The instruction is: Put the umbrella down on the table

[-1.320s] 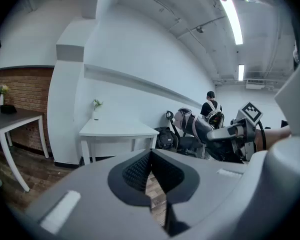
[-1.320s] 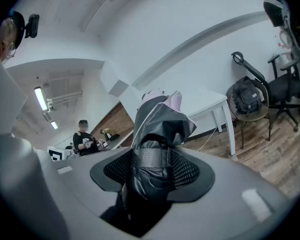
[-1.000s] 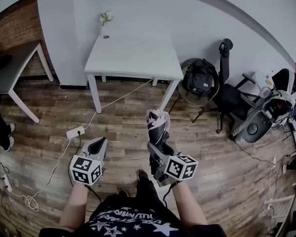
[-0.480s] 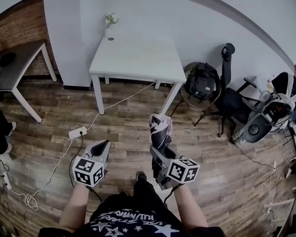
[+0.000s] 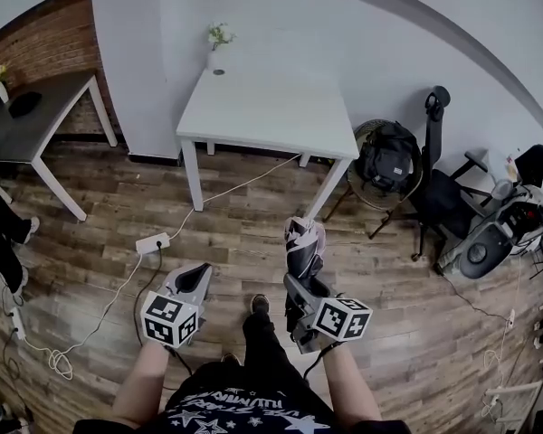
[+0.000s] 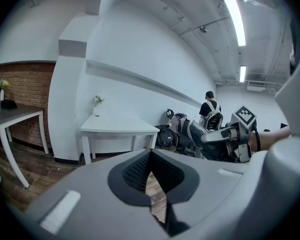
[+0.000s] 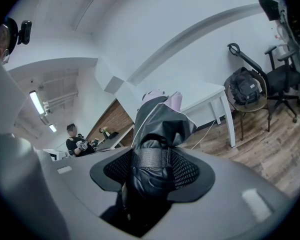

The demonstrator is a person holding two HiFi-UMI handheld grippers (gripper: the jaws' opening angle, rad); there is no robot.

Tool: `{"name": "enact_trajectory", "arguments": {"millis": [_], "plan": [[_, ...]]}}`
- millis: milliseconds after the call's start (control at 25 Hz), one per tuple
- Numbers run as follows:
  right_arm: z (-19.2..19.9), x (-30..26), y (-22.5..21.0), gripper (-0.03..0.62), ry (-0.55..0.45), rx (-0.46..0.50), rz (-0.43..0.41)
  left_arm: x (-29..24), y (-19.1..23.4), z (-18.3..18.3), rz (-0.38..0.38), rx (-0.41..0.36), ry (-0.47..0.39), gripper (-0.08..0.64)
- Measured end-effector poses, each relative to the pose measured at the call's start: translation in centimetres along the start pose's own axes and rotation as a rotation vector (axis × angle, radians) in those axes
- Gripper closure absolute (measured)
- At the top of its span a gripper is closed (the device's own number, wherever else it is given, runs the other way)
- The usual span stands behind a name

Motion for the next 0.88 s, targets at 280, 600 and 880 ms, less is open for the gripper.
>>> {"name": "enact_trajectory", "arguments": {"millis": [280, 600, 880], "plan": [[-2.8, -3.6, 0.0, 0.348, -0.017, -0.005, -0.043, -1.5, 2.4, -1.5, -0.035, -0.007, -0.009, 0.557], [-6.6, -8.0, -2.0, 0.347, -0.002, -0.006, -0.062, -6.0, 5.3, -3.7, -0.046, -0.007, -0.007, 0.557], [-11.7, -12.9, -4.9, 0.347, 0.031, 0.014, -0.084, -11.0, 7.9, -6.5, -0.079, 0.001, -0.015, 0.557]]}}
Point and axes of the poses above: the fingertips, and each gripper's own axes: x backward along the fingers, y to its left, z out of its underside, the point moved 10 cm from there along x, backward along the fingers, and after that the axes turned 13 degrees about z, right-handed, at the moved point
